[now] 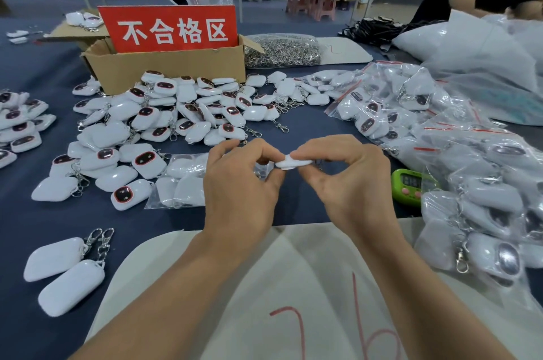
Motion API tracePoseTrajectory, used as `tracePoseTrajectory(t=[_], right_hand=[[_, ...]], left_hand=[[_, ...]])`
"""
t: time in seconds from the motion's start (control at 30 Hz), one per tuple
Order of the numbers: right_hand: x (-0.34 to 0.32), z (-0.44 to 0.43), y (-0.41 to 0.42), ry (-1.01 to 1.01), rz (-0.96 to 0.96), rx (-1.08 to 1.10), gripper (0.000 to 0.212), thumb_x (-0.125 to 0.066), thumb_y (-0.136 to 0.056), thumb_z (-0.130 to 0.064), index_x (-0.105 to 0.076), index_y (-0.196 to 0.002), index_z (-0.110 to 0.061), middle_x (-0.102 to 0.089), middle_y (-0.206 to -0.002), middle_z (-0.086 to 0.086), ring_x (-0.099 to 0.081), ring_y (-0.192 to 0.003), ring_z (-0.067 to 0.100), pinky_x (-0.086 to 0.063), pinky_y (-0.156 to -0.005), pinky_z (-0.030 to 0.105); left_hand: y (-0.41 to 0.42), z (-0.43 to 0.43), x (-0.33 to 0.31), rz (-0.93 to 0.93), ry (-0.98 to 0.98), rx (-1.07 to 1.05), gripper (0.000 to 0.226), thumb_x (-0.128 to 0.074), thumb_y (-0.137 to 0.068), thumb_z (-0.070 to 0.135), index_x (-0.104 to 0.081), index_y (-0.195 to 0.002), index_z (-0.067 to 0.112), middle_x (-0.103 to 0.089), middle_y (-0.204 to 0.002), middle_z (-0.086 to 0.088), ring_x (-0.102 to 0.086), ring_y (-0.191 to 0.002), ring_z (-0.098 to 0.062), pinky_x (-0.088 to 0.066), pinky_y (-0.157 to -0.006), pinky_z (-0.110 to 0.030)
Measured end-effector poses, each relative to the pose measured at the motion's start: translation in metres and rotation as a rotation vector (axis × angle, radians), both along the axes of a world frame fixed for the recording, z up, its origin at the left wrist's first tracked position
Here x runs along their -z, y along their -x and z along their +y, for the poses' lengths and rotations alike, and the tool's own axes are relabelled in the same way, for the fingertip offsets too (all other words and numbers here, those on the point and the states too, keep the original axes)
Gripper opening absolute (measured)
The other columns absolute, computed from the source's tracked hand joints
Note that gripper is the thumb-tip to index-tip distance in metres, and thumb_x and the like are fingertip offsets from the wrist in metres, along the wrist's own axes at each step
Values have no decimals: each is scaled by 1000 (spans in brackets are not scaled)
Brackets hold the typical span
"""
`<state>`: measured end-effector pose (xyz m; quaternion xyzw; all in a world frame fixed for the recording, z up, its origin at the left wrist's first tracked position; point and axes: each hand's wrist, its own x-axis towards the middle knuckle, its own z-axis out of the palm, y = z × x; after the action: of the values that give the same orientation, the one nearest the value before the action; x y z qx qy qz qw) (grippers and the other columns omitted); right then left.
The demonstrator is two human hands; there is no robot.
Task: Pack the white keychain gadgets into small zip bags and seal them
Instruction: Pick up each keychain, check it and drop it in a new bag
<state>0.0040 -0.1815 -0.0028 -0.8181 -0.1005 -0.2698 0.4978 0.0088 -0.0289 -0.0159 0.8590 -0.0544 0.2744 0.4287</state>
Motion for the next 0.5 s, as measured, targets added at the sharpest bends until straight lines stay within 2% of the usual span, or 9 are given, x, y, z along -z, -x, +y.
tracePoseTrajectory(t=[0.07,0.17,0.2,0.27,0.33,0.4,0.5], right_hand=[[1,0,0,-19,-8,-1,31,-84,-76,5,-83,-85,-25,-77,-92,-11,-70,-93,9,-53,-82,19],[2,0,-2,-105,48,-12,30,-84,-79,1,-82,-86,-28,-78,-89,-9,-73,-89,12,-57,-82,27],[1,-1,-3,-172,104,-45,27,-84,-80,0,-83,-88,-26,-80,-88,-7,-74,-87,14,-59,-81,30],[-2,-2,-3,-354,245,-161,19,-82,-84,-2,-83,-95,-18,-81,-89,0,-77,-85,15,-58,-76,28],[-3,-2,-3,-507,377,-224,15,-74,-91,-3,-82,-101,-12,-81,-91,7,-73,-78,15,-54,-69,24],[-4,-3,-4,-563,469,-239,17,-64,-99,-5,-80,-104,-7,-78,-87,10,-62,-66,18,-50,-59,25],[-7,-4,-5,-614,550,-267,30,-58,-104,-20,-78,-92,-2,-67,-74,13,-56,-57,21,-43,-52,27]], left_hand=[[0,-1,0,-8,4,7,22,-86,-78,18,-73,-86,34,-61,-82,29,-50,-108,-12,-33,-85,-4],[1,-2,0,-65,11,28,24,-83,-81,13,-73,-93,31,-66,-87,18,-55,-101,-10,-40,-85,-13],[2,-2,0,-105,5,59,29,-80,-82,7,-74,-100,29,-68,-93,17,-57,-100,-10,-41,-87,-14],[3,-4,0,-154,-41,155,51,-75,-79,-5,-73,-120,26,-69,-113,14,-59,-109,-9,-41,-97,-11],[1,-5,2,-163,-117,231,59,-76,-75,-8,-72,-126,22,-67,-129,11,-58,-119,-9,-38,-105,-12],[0,-4,2,-143,-88,249,48,-81,-80,5,-75,-123,24,-66,-131,15,-57,-120,-5,-38,-106,-13],[0,-1,3,-71,48,246,22,-73,-90,32,-76,-111,38,-70,-104,31,-61,-99,1,-42,-86,-10]])
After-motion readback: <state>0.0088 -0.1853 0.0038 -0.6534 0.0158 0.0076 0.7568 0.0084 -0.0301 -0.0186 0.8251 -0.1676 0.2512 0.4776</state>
